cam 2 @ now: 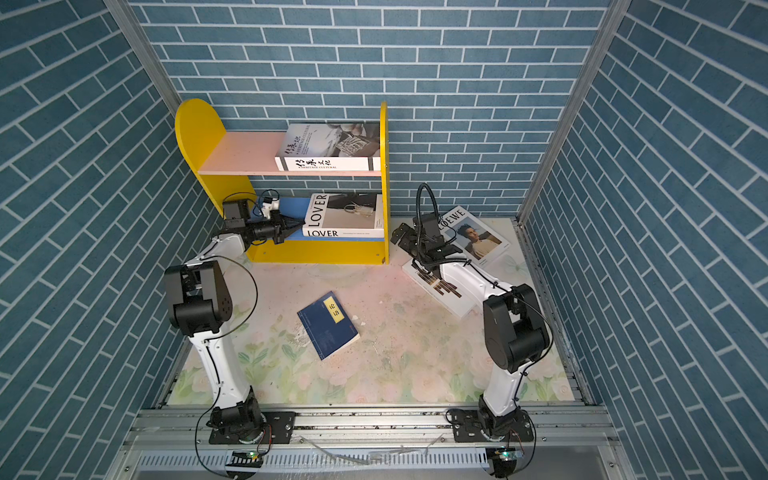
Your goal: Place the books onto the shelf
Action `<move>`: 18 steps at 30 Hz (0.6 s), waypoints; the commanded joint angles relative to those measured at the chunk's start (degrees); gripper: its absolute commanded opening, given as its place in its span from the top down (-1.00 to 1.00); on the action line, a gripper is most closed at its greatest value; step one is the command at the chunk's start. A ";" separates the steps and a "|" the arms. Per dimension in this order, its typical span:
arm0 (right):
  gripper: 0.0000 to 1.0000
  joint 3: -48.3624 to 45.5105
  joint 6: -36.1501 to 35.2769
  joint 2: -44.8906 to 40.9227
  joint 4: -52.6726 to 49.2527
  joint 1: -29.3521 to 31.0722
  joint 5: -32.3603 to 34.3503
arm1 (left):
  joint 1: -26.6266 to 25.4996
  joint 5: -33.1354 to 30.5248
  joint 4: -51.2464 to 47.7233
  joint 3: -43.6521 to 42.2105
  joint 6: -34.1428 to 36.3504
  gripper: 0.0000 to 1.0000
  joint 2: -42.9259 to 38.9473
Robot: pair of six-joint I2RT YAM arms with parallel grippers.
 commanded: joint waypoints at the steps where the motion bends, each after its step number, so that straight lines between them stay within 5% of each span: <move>1: -0.97 0.14 -0.97 -0.65 -0.84 0.25 0.70 | -0.85 1.65 -3.21 1.31 3.54 1.00 -0.64; 5: -0.97 -0.01 -1.05 -0.74 -0.77 0.23 0.75 | -0.87 1.02 -3.75 1.26 3.68 0.96 -0.78; 18: -0.97 -1.27 -1.79 -1.79 -0.44 0.10 0.90 | 0.37 -1.54 -4.57 1.27 3.64 -0.10 -2.27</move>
